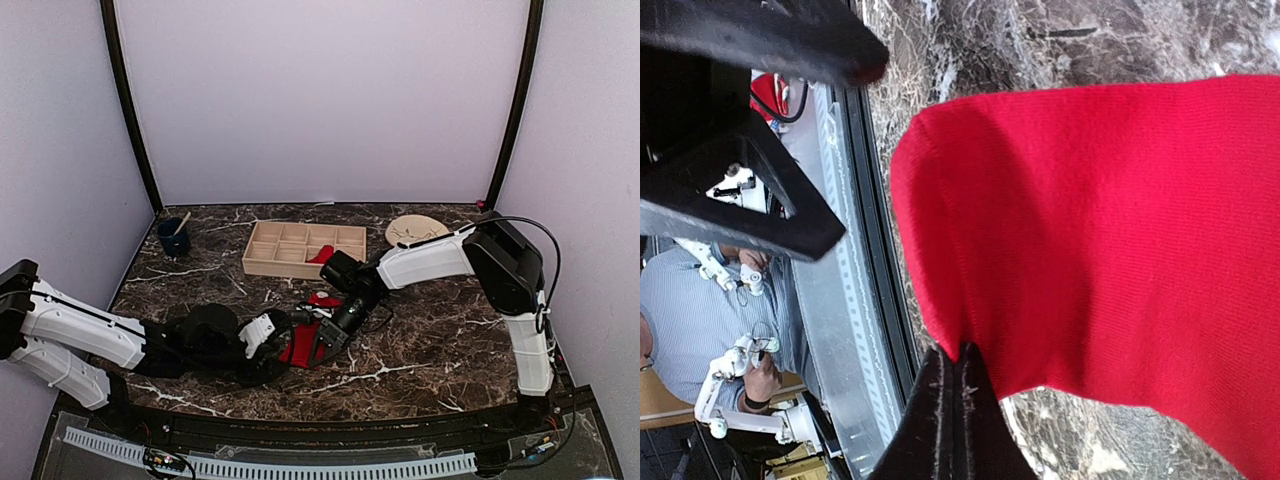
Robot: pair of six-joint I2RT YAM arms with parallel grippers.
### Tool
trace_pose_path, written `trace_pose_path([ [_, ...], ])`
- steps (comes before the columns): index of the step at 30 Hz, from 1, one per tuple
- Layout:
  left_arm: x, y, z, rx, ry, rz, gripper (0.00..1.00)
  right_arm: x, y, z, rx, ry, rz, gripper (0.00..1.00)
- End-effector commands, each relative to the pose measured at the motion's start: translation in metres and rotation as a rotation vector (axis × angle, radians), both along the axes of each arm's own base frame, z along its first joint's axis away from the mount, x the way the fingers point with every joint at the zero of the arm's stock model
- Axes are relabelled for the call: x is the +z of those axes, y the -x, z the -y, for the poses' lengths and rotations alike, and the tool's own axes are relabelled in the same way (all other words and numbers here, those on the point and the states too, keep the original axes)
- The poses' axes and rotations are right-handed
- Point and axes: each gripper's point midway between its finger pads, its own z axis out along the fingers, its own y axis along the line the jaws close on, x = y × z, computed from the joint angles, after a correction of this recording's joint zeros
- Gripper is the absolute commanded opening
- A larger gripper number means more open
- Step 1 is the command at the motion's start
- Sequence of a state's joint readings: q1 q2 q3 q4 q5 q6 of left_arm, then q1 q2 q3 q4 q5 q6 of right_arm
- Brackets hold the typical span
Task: Roll the socks
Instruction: Roll the sock at the center of the board.
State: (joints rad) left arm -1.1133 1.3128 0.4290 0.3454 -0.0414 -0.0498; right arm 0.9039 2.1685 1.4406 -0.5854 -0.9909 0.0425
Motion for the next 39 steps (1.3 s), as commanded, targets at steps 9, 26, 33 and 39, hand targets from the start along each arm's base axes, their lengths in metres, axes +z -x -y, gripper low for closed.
trace_pose_path([
  [9, -0.006, -0.005, 0.023, -0.076, -0.057, 0.039, 0.53, -0.001, 0.003, 0.005, 0.011, -0.001, -0.005, 0.0],
  [26, -0.014, -0.003, 0.03, -0.117, -0.086, 0.033, 0.34, 0.002, 0.005, 0.008, 0.016, 0.0, 0.001, 0.0],
  [33, -0.018, 0.003, 0.031, -0.141, -0.088, 0.002, 0.22, 0.002, 0.005, 0.008, 0.017, 0.002, 0.006, 0.0],
  [39, -0.027, 0.009, 0.03, -0.158, -0.11, -0.041, 0.2, 0.004, 0.005, 0.008, 0.017, 0.001, 0.007, 0.0],
])
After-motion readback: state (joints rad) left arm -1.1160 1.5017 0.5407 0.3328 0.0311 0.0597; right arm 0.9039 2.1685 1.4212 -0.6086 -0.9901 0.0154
